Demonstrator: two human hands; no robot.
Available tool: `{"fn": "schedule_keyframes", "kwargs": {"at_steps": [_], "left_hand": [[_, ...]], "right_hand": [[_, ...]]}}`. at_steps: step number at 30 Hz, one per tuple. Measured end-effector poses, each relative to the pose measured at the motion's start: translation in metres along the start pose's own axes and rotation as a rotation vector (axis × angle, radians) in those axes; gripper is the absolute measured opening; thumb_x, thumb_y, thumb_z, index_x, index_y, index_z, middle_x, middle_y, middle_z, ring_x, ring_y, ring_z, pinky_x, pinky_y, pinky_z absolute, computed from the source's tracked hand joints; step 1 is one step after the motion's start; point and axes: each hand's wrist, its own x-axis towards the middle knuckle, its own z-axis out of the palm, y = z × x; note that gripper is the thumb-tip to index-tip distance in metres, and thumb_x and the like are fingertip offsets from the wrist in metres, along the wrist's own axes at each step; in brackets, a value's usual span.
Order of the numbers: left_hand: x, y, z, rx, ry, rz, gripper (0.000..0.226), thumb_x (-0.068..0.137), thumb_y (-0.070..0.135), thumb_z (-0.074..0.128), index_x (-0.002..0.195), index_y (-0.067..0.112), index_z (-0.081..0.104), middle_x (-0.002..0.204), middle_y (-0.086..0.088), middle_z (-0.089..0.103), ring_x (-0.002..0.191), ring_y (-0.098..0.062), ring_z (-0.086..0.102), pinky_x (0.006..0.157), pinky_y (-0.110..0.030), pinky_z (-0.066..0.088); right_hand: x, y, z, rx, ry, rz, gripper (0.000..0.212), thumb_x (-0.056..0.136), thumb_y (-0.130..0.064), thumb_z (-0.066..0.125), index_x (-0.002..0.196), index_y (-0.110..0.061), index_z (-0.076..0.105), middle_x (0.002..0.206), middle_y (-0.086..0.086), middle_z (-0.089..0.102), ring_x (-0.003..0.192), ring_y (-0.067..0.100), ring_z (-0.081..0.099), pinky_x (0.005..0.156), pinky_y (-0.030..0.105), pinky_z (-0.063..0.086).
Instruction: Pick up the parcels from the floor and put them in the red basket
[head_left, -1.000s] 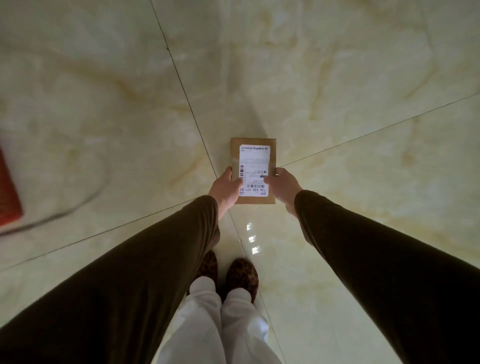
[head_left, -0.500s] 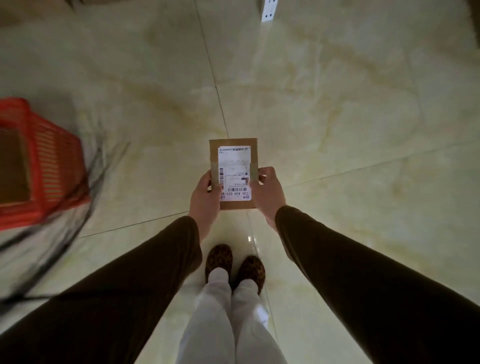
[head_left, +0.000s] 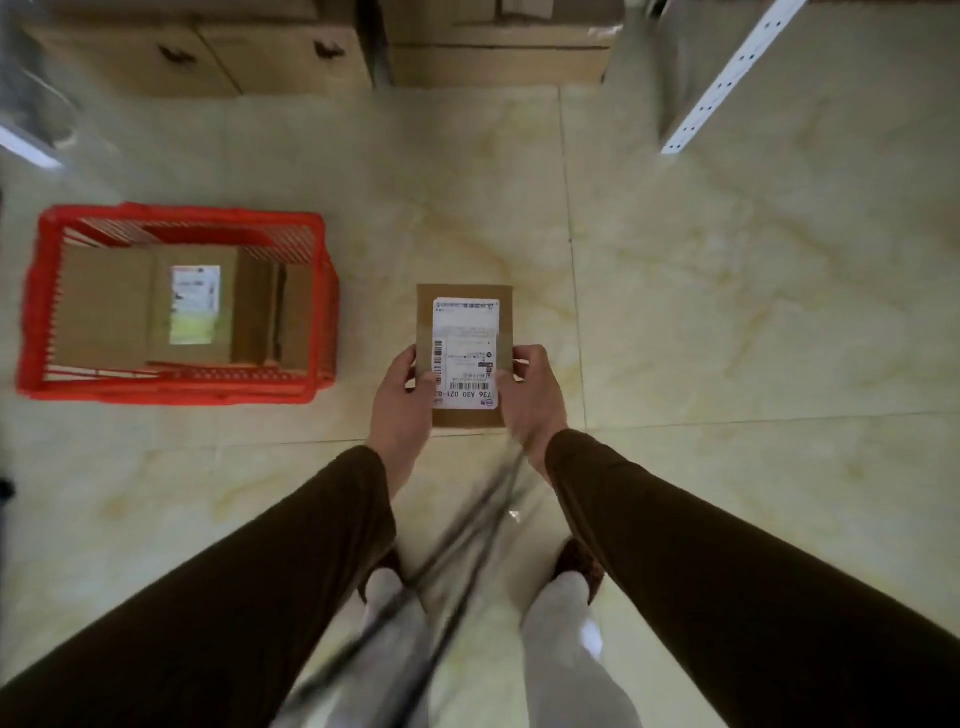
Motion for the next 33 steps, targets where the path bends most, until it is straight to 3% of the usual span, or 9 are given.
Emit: {"fn": "schedule_keyframes", "kwargs": {"at_steps": [4,6,12,16,20,25,27,29,33], "left_hand": [[0.000,-0.005,-0.068,-0.008,0.007,-0.025,0.044,0.106,0.012,0.047,0.148,0.025,0.047,0.118,0.008,0.068,0.087,0.003,0.071,0.067,-0.014,0.056],[0.003,-0.007,-0.097,-0.015,0.018,-0.040,0.044,0.105,0.012,0.049,0.147,0.027,0.048,0.109,0.016,0.067,0.080,0.009,0.069,0.060,-0.009,0.052],[0.021,-0.012,-0.154,-0.056,0.065,-0.077,0.042,0.105,0.014,0.049,0.145,0.028,0.048,0.119,0.008,0.068,0.100,-0.005,0.069,0.073,-0.019,0.057],[0.034,-0.013,-0.184,-0.056,0.096,-0.094,0.035,0.105,0.015,0.049,0.135,0.034,0.052,0.115,0.013,0.068,0.101,-0.003,0.067,0.078,-0.022,0.056],[0.051,-0.017,-0.222,-0.047,0.133,-0.119,0.029,0.104,0.017,0.052,0.132,0.020,0.053,0.122,0.002,0.068,0.107,-0.014,0.067,0.089,-0.031,0.056],[0.078,-0.021,-0.278,-0.017,0.092,-0.109,0.027,0.102,0.016,0.055,0.128,0.022,0.056,0.112,0.010,0.068,0.102,-0.007,0.067,0.079,-0.020,0.051],[0.085,-0.020,-0.299,-0.001,0.027,-0.110,0.023,0.103,0.016,0.054,0.120,0.031,0.058,0.099,0.020,0.071,0.087,0.007,0.068,0.066,-0.010,0.051],[0.093,-0.018,-0.320,0.032,-0.073,-0.121,0.026,0.104,0.019,0.052,0.109,0.044,0.055,0.099,0.025,0.069,0.089,0.006,0.065,0.068,-0.013,0.049],[0.118,-0.010,-0.349,0.087,-0.205,-0.165,0.036,0.105,0.021,0.049,0.137,0.038,0.049,0.122,0.015,0.063,0.103,-0.004,0.058,0.086,-0.030,0.049]], "right_hand": [[-0.022,-0.020,0.057,0.001,-0.014,0.009,0.018,0.101,-0.018,0.052,0.117,-0.023,0.048,0.123,0.003,0.071,0.099,0.023,0.073,0.087,0.043,0.062],[-0.029,-0.028,0.081,-0.014,-0.036,0.011,0.019,0.100,-0.019,0.053,0.118,-0.025,0.048,0.123,0.001,0.071,0.099,0.022,0.073,0.089,0.043,0.061],[-0.027,-0.055,0.134,-0.086,-0.110,-0.008,0.028,0.100,-0.019,0.052,0.127,-0.019,0.048,0.128,0.002,0.070,0.100,0.022,0.072,0.090,0.041,0.060],[-0.023,-0.078,0.165,-0.126,-0.147,-0.015,0.032,0.099,-0.020,0.054,0.131,-0.018,0.048,0.130,0.001,0.069,0.104,0.021,0.071,0.094,0.041,0.058],[-0.024,-0.095,0.205,-0.144,-0.162,-0.009,0.033,0.100,-0.020,0.054,0.132,-0.017,0.049,0.131,0.001,0.069,0.107,0.021,0.070,0.097,0.041,0.056],[-0.025,-0.113,0.261,-0.183,-0.126,-0.021,0.034,0.100,-0.022,0.052,0.134,-0.015,0.051,0.128,0.002,0.070,0.106,0.022,0.069,0.094,0.039,0.057],[-0.026,-0.118,0.280,-0.174,-0.130,0.005,0.037,0.101,-0.023,0.050,0.137,-0.016,0.051,0.128,0.003,0.070,0.106,0.023,0.070,0.092,0.039,0.059],[-0.025,-0.121,0.300,-0.163,-0.133,0.030,0.041,0.102,-0.025,0.050,0.142,-0.017,0.049,0.130,0.003,0.069,0.104,0.022,0.070,0.090,0.038,0.060],[-0.018,-0.127,0.323,-0.139,-0.112,0.041,0.049,0.100,-0.020,0.052,0.147,-0.021,0.040,0.132,0.003,0.067,0.108,0.025,0.069,0.090,0.045,0.061]]}}
